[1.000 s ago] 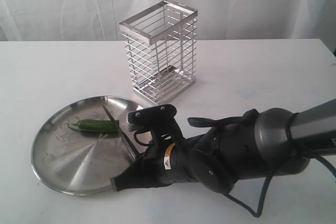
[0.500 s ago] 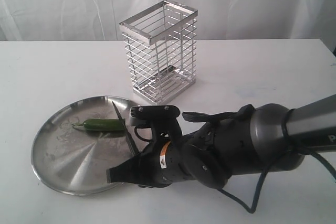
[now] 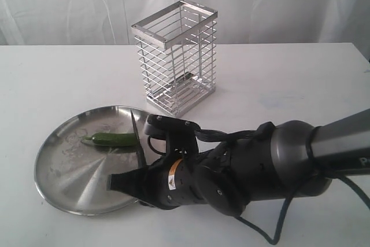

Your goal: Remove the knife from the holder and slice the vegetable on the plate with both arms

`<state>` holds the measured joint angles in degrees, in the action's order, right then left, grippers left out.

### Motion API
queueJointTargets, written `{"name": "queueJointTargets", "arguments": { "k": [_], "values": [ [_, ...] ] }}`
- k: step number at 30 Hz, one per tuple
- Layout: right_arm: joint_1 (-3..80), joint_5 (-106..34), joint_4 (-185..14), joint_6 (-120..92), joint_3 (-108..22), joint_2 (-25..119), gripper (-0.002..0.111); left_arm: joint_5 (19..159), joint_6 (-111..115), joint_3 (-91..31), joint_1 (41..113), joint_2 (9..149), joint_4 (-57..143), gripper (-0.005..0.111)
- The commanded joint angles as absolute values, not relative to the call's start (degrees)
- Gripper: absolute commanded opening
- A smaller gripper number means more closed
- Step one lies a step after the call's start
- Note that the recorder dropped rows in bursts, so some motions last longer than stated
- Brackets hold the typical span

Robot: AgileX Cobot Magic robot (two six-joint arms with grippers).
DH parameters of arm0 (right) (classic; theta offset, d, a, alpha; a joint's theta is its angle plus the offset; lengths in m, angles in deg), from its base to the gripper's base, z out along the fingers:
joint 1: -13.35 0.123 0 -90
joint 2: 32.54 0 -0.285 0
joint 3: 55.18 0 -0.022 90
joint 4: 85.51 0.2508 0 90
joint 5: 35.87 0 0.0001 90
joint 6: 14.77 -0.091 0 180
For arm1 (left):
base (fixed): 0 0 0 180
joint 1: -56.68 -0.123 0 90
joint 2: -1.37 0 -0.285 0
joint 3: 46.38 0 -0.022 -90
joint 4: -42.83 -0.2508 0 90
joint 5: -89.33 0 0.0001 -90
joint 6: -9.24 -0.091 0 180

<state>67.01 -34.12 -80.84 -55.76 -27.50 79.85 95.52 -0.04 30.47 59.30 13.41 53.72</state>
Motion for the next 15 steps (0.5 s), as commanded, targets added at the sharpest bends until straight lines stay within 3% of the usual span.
{"name": "queueJointTargets", "arguments": {
  "k": [1,15],
  "values": [
    [67.0,-31.9,-77.6,-57.6,-27.5,79.7,0.000,95.4,0.1,30.8,59.2,13.1,53.8,0.000],
    [69.5,-34.8,-77.1,-57.2,-25.7,76.1,0.000,95.4,0.1,30.8,59.2,13.1,53.8,0.000]
  ]
}}
